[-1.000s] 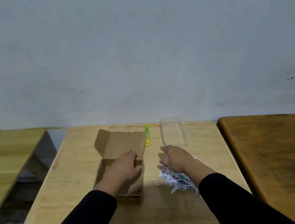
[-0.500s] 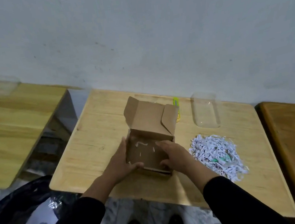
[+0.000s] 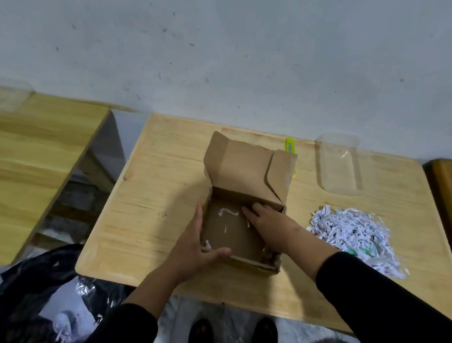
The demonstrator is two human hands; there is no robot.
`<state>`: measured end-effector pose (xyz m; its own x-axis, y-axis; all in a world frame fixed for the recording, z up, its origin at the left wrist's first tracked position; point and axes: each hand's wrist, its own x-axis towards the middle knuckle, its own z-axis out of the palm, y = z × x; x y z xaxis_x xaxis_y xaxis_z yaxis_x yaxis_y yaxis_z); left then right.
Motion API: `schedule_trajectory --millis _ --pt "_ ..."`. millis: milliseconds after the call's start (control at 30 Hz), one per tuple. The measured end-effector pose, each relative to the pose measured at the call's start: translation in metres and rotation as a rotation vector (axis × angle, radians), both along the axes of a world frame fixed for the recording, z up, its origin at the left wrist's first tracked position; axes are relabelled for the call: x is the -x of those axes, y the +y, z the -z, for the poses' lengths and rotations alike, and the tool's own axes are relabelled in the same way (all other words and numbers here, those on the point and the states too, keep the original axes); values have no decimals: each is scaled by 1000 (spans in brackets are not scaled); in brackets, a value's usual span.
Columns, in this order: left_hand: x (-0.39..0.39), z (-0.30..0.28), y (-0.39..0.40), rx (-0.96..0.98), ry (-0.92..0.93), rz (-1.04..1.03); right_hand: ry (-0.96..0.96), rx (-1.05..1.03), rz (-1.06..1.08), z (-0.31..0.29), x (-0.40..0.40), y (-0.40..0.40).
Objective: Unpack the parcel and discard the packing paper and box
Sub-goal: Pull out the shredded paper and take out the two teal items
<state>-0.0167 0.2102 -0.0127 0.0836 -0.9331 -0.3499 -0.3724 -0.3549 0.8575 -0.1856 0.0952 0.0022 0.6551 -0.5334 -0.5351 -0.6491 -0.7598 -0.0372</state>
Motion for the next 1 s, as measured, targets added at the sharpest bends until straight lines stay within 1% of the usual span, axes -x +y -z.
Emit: schedule_trajectory --millis 100,200,333,500,633,700,767,833,900,1000 --pt "-1 2 -1 -2 -9 22 -18 30 -10 5 -3 -2" --pt "0 1 -2 -2 -14 30 -61 -18 38 7 -7 -6" --pt "2 2 -3 -1 -50 27 -217 -160 206 10 -16 -6" --pt "2 0 -5 -10 -62 40 -394 -226 329 19 -25 -1" --pt "3 2 -5 -10 -43 49 -545 -340 464 13 -23 -6" --pt "2 3 -4 -10 -47 47 -474 -409 400 7 -16 -14" --pt "1 4 -4 -14 -45 45 -326 -496 290 0 -8 -20" --pt "1 4 -4 -22 -42 38 -206 -552 225 -3 -4 -22" --pt "1 4 -4 -26 -44 27 -120 -532 178 -2 -3 -19" --pt "3 1 -5 -11 -66 8 -24 -439 104 2 -4 -10"
